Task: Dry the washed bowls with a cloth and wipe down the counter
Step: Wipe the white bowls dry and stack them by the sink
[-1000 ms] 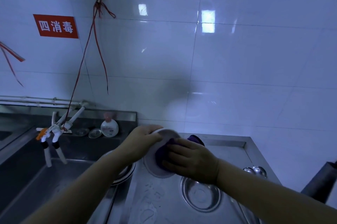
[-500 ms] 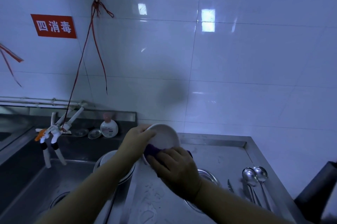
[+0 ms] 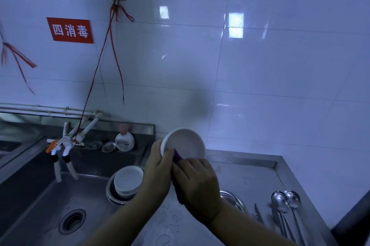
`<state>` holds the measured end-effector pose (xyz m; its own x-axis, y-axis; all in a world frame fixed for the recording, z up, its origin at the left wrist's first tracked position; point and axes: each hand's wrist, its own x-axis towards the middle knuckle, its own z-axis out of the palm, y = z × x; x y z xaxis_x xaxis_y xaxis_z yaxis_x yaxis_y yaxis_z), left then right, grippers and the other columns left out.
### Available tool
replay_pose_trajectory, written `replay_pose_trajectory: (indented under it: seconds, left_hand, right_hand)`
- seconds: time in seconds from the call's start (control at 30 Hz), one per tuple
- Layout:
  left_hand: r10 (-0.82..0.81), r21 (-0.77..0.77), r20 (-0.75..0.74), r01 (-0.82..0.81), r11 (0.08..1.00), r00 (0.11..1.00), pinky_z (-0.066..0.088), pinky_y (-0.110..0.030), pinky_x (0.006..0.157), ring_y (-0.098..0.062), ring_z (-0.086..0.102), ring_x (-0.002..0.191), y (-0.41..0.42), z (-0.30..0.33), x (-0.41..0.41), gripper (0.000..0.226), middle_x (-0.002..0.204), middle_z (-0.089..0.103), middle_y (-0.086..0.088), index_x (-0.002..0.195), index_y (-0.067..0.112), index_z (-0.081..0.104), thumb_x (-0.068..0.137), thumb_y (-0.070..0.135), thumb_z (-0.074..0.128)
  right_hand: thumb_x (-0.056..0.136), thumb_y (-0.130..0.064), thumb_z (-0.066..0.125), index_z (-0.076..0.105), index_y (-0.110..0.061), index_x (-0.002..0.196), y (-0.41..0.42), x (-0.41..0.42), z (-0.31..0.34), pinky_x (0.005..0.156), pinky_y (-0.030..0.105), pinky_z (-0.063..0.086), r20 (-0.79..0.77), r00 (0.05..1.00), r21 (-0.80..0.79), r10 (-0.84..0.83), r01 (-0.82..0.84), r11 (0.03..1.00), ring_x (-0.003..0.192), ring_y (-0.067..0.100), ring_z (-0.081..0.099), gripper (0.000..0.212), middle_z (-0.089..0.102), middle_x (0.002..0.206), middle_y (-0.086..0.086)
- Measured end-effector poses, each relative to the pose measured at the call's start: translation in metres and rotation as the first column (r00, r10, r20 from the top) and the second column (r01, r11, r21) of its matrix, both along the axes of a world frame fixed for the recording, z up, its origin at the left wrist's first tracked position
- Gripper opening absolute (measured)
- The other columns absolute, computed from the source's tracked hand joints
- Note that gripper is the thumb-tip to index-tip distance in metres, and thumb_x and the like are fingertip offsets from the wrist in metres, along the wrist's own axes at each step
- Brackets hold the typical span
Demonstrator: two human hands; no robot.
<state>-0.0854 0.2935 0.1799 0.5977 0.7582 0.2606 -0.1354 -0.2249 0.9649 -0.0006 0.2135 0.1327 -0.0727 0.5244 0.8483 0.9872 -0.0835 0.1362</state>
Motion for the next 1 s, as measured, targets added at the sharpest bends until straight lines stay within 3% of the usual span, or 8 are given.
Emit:
replay_pose_trajectory:
  seconds: [0.13,0.3,0.4,0.53,0.67,0.77,0.87,1.0]
  left_hand:
    - [-0.094,0.075,-0.044,0.097,0.992,0.995,0.05,-0.033,0.071,-0.02,0.059,0.088,0.01,0.009,-0.005,0.028,0.097,0.064,-0.001,0.107,0.025,0.059,0.084,0.02,0.045]
    - [-0.384,0.117,-0.402,0.462,0.879,0.831,0.047,-0.031,0.069,-0.026,0.059,0.087,0.035,0.038,-0.013,0.045,0.099,0.064,-0.011,0.106,0.016,0.064,0.065,0.022,0.048]
    - [-0.381,0.087,-0.256,0.414,0.906,0.888,0.05,-0.024,0.066,-0.015,0.062,0.084,0.034,0.039,-0.014,0.042,0.098,0.066,-0.005,0.109,0.023,0.064,0.068,0.024,0.054]
    - [-0.154,0.018,0.046,0.153,0.988,0.987,0.052,-0.019,0.068,-0.005,0.061,0.09,-0.001,0.008,-0.005,0.041,0.105,0.061,0.003,0.114,0.03,0.051,0.075,0.019,0.059]
    - [-0.039,0.032,0.101,0.036,0.999,0.994,0.049,-0.017,0.063,-0.004,0.06,0.081,-0.012,0.0,-0.001,0.033,0.094,0.061,0.004,0.107,0.028,0.052,0.075,0.023,0.046]
    - [-0.077,0.077,0.021,0.075,0.994,0.997,0.047,-0.025,0.063,-0.013,0.058,0.08,-0.006,0.003,-0.005,0.034,0.09,0.061,-0.001,0.102,0.026,0.056,0.07,0.023,0.044]
    - [-0.242,0.055,-0.108,0.249,0.967,0.964,0.044,-0.033,0.064,-0.026,0.055,0.082,0.007,0.013,-0.008,0.043,0.094,0.058,-0.018,0.104,0.011,0.059,0.066,0.023,0.044]
    - [-0.467,0.024,-0.395,0.517,0.855,0.791,0.037,-0.038,0.069,-0.028,0.048,0.079,0.028,0.031,-0.01,0.051,0.094,0.053,-0.029,0.106,-0.006,0.057,0.064,0.022,0.046]
  right_hand:
    - [0.091,-0.023,0.065,0.061,-0.018,0.107,-0.012,0.022,0.0,0.071,0.029,0.053,0.221,0.972,-0.027,0.077,-0.073,0.997,0.078,0.014,0.064,0.017,0.071,0.089,0.0]
    - [0.089,-0.015,0.066,0.065,-0.018,0.097,-0.024,0.049,0.016,0.07,0.032,0.05,0.446,0.84,-0.211,0.308,-0.235,0.949,0.073,0.018,0.06,0.009,0.066,0.083,0.001]
    - [0.089,-0.014,0.067,0.069,-0.018,0.097,-0.02,0.046,0.025,0.067,0.032,0.05,0.414,0.883,-0.13,0.223,-0.185,0.974,0.073,0.019,0.06,0.009,0.068,0.084,0.001]
    - [0.092,-0.028,0.064,0.071,-0.016,0.101,-0.013,0.026,0.029,0.071,0.032,0.054,0.218,0.976,0.031,-0.009,0.003,1.0,0.077,0.017,0.066,0.016,0.072,0.088,0.002]
    - [0.092,-0.032,0.063,0.069,-0.016,0.104,-0.015,0.006,0.016,0.072,0.032,0.056,0.094,0.996,0.018,-0.005,0.003,1.0,0.079,0.016,0.067,0.021,0.073,0.09,0.001]
    - [0.093,-0.03,0.062,0.064,-0.018,0.108,-0.024,0.011,0.01,0.072,0.031,0.056,0.16,0.987,-0.012,0.026,-0.024,1.0,0.079,0.014,0.066,0.02,0.073,0.091,-0.001]
    - [0.092,-0.024,0.064,0.062,-0.019,0.107,-0.033,0.026,0.008,0.072,0.029,0.053,0.306,0.947,-0.083,0.098,-0.076,0.994,0.078,0.014,0.064,0.016,0.071,0.088,-0.002]
    - [0.089,-0.018,0.066,0.066,-0.021,0.094,-0.043,0.04,0.014,0.066,0.027,0.047,0.398,0.873,-0.227,0.283,-0.205,0.952,0.069,0.016,0.057,0.005,0.065,0.078,-0.002]
